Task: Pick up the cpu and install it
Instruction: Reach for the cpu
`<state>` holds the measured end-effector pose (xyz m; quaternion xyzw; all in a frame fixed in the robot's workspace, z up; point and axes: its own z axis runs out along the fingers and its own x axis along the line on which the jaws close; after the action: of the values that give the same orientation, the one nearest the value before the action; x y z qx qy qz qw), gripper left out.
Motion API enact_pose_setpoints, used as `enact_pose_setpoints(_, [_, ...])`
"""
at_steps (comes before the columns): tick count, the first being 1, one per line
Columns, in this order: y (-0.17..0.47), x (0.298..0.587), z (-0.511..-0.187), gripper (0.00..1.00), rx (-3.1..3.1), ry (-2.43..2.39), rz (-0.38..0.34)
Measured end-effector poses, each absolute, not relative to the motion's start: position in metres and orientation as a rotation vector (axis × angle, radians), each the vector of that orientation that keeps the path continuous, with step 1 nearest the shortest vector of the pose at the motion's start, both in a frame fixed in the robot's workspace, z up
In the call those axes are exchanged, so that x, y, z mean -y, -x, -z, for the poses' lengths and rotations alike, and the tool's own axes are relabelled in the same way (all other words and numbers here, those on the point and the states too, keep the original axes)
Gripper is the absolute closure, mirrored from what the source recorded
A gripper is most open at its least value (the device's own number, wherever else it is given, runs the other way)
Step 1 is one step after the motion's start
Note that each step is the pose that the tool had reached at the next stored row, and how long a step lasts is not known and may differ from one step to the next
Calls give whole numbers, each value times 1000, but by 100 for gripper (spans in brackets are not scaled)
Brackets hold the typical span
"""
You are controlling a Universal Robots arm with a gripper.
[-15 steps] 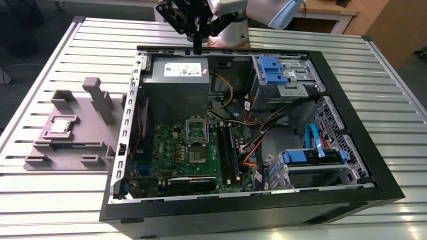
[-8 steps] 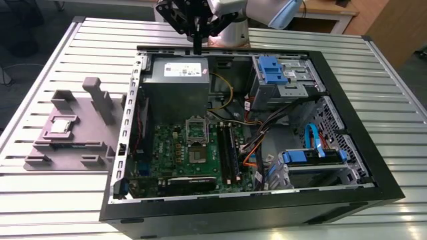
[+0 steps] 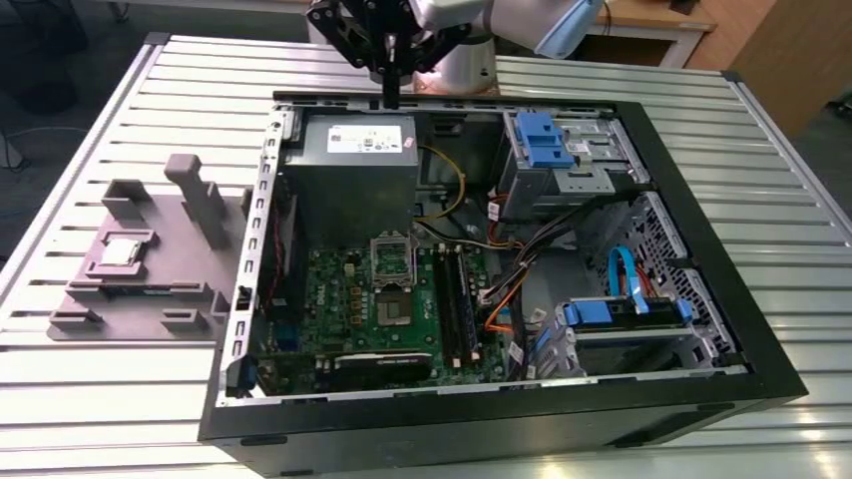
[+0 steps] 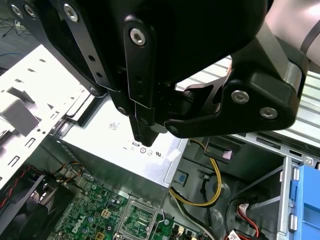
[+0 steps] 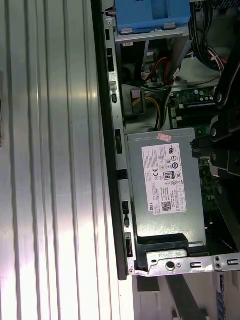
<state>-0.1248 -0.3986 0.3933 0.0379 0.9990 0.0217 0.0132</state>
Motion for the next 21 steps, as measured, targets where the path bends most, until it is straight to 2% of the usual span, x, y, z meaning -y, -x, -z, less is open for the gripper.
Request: enact_pose_setpoints(21, [136,398,-393,89,-3111,-118,-68])
